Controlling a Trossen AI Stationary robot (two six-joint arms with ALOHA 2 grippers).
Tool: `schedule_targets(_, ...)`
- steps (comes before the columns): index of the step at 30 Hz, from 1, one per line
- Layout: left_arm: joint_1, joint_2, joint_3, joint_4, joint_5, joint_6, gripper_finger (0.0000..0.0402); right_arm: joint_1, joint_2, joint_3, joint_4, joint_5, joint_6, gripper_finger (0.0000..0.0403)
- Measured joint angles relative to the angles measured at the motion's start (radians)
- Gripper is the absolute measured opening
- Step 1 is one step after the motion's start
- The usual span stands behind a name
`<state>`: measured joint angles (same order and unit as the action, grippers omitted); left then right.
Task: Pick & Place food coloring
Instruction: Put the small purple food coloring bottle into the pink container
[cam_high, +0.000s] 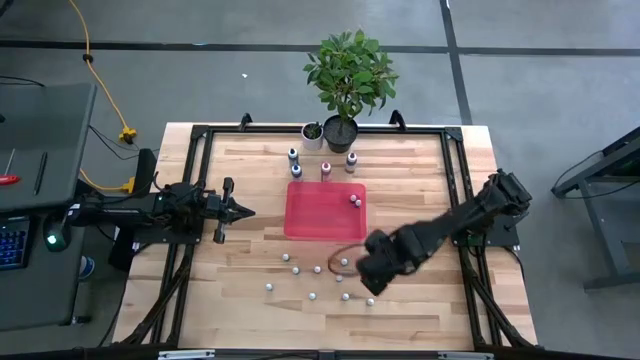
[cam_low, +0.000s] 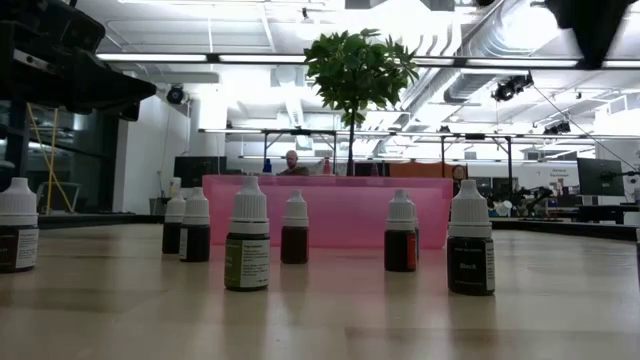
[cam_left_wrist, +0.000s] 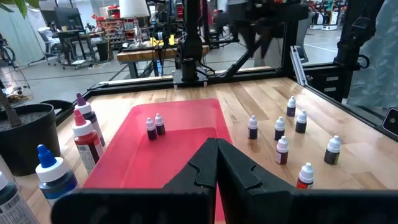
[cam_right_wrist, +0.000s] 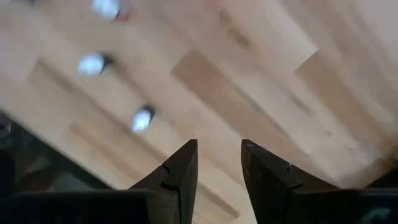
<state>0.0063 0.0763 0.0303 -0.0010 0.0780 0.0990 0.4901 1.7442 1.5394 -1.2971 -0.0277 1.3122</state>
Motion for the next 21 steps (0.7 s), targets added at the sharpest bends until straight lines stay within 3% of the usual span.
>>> schedule_targets(6, 0.0, 0.0, 0.0, 0.0, 0.0, 0.0, 0.0, 0.101, 0.021, 0.0, 0.011, -0.014, 0.005, 0.0113)
schedule_targets(13, 0.0, 0.0, 0.0, 0.0, 0.0, 0.0, 0.0, 0.163, 0.089, 0.0, 0.114, 0.002, -0.161, 0.0113)
schedule_targets(21, 0.0, 0.0, 0.0, 0.0, 0.0, 0.0, 0.0, 0.19, 0.163, 0.0, 0.285, 0.103, -0.445, 0.0113)
